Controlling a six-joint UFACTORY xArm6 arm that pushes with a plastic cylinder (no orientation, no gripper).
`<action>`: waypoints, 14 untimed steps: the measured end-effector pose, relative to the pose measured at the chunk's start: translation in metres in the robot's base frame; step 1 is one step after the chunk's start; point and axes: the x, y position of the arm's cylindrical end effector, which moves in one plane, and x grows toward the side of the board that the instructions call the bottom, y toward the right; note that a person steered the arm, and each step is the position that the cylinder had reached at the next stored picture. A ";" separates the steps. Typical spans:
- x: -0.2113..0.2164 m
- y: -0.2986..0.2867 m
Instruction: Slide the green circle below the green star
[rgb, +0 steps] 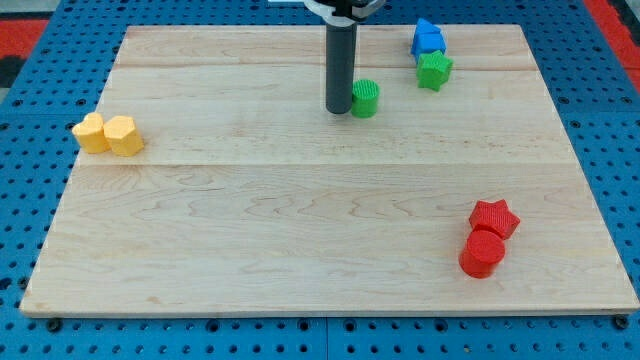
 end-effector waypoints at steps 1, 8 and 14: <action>-0.012 -0.004; 0.055 0.087; 0.014 0.122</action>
